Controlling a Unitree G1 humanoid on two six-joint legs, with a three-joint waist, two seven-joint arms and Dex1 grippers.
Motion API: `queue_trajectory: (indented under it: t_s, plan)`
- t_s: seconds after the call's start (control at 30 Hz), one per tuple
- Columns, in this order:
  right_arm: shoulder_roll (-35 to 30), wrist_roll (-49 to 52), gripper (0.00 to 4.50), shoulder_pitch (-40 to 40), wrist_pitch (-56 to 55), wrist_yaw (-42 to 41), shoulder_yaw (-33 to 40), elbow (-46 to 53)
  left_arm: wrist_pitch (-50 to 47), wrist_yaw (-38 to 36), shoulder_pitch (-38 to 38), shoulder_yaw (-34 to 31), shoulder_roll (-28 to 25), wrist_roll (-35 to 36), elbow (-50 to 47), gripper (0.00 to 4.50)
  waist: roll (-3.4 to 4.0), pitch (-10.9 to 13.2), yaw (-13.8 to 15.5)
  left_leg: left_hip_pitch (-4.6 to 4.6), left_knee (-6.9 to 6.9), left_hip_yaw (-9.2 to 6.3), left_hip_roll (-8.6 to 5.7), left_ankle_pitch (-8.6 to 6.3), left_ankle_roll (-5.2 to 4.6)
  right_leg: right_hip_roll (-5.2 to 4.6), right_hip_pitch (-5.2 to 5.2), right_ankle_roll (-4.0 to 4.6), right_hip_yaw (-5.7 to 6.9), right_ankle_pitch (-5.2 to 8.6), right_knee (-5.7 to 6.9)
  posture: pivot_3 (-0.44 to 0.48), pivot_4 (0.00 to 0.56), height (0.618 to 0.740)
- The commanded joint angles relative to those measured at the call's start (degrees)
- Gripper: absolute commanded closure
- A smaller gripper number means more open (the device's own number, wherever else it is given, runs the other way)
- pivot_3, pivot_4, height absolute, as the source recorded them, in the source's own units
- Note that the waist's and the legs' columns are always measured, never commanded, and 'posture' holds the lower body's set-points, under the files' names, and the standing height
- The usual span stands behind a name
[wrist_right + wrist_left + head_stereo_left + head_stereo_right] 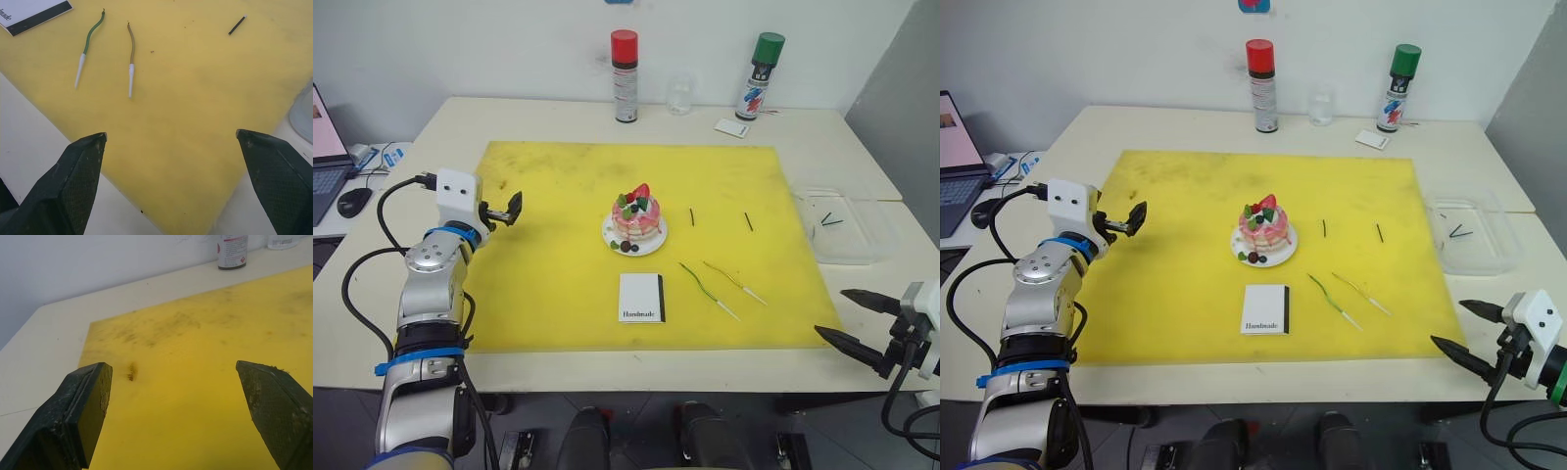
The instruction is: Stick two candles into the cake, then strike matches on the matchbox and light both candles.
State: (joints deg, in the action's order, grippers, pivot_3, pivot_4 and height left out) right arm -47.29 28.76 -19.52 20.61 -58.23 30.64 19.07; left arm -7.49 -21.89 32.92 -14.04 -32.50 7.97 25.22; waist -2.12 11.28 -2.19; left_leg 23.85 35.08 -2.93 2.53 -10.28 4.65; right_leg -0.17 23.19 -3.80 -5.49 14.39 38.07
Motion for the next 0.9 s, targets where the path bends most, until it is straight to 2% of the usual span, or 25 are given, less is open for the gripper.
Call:
queue_trajectory:
  t_s: [0.03,0.8,0.9]
  plan:
    - [-0.46,0.82,0.04,0.35,0.6,0.72,1.28,2.16,-0.07,0.26,0.87,-0.56,-1.43,-0.1,-1.06,0.0,0.0,0.0,0.0,0.0,0.0,0.0,0.0,0.0,0.0,0.0,0.0,0.0,0.0,0.0,0.0,0.0,0.15,0.74]
    - [-0.8,0.88,0.04,-1.87,0.27,-0.13,2.73,2.68,1.08,-2.46,0.48,-1.48,-1.05,2.49,-1.59,0.0,0.0,0.0,0.02,0.0,0.02,0.0,0.0,0.0,0.0,0.0,0.0,0.0,0.0,-0.01,0.01,0.0,0.15,0.74]
    - [-1.08,0.63,0.04,-1.32,0.15,-0.28,1.77,3.02,-0.75,-5.66,1.04,-2.81,-1.63,5.87,-2.89,0.0,0.0,0.0,0.01,0.0,0.02,0.0,0.0,0.0,0.0,0.01,0.0,0.01,0.0,-0.02,0.01,0.0,0.15,0.74]
